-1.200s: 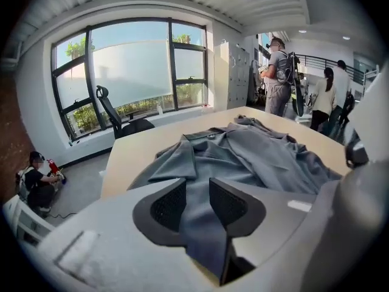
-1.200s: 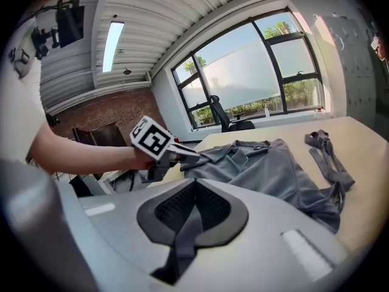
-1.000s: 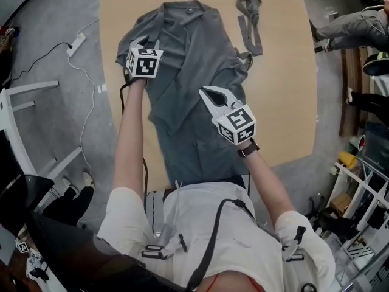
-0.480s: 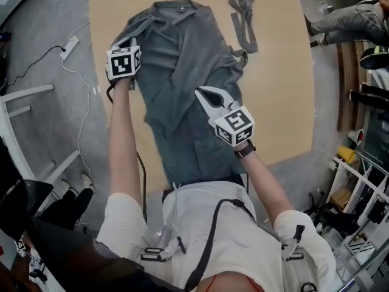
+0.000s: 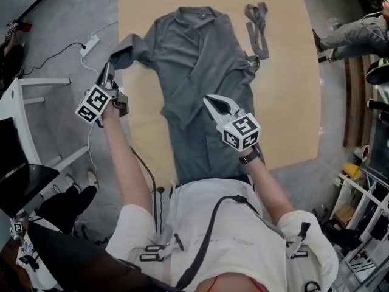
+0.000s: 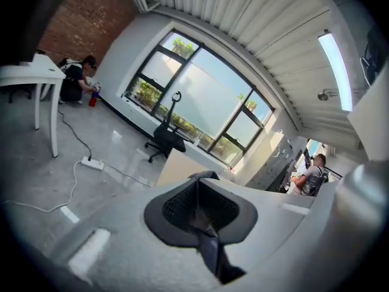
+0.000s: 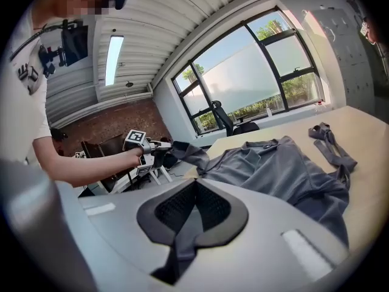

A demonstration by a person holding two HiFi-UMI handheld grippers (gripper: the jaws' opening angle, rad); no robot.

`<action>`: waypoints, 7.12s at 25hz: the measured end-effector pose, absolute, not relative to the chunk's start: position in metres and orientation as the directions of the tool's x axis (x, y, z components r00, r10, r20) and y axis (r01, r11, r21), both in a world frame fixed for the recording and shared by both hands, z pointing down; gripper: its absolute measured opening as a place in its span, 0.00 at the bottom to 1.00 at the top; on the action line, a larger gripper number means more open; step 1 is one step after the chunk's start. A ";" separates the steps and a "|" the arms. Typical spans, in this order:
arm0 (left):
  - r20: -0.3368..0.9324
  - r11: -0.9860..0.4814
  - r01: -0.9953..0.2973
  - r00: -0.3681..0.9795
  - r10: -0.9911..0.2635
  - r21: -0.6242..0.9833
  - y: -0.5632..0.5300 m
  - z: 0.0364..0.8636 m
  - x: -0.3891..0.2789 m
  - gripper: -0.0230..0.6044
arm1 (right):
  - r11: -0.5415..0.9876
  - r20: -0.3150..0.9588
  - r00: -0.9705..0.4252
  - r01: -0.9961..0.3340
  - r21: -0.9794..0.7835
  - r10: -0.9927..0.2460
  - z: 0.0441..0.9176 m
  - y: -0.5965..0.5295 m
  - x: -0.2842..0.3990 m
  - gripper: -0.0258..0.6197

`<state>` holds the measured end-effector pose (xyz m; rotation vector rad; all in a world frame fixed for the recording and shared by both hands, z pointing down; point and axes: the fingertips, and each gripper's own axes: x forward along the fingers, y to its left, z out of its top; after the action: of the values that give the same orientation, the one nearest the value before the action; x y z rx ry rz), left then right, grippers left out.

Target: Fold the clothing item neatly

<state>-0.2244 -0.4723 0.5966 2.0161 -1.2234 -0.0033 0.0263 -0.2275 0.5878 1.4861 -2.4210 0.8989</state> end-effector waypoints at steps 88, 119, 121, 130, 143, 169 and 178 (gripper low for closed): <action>0.232 -0.048 -0.338 0.736 -0.636 0.940 -0.393 0.864 -0.279 0.04 | 0.525 0.500 -0.665 -0.746 -0.409 -0.556 0.581 -0.242 -0.100 0.04; 0.697 -0.998 0.055 0.717 0.022 -0.025 -0.171 0.652 0.072 0.05 | 0.135 0.310 -0.286 -0.893 -0.429 -0.907 0.517 -0.151 0.124 0.04; 0.727 -0.999 0.025 0.686 0.046 0.039 -0.148 0.687 0.071 0.14 | 0.117 0.338 -0.284 -0.891 -0.438 -0.897 0.532 -0.144 0.128 0.04; 0.725 -0.943 -0.301 0.680 -0.110 0.140 -0.167 0.691 0.009 0.23 | 0.232 0.550 -0.398 -0.909 -0.347 -0.734 0.624 -0.185 0.088 0.24; 0.730 -0.838 -0.520 0.636 -0.252 0.164 -0.177 0.664 -0.069 0.23 | 0.261 0.780 -0.231 -0.961 -0.090 -0.582 0.739 -0.263 0.041 0.15; 0.653 -0.967 -0.163 0.757 0.003 0.194 -0.113 0.667 0.100 0.36 | -0.257 0.540 -0.229 -0.689 -0.677 -0.810 0.654 -0.131 0.154 0.08; 0.674 -0.956 -0.272 0.727 -0.131 0.108 -0.140 0.655 0.083 0.06 | -0.109 0.429 -0.322 -0.680 -0.725 -0.844 0.601 -0.166 0.122 0.07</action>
<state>0.0834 -0.1396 0.6546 2.7304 -0.3221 1.0433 0.1223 -0.1657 0.6014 1.9157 -2.2024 1.5712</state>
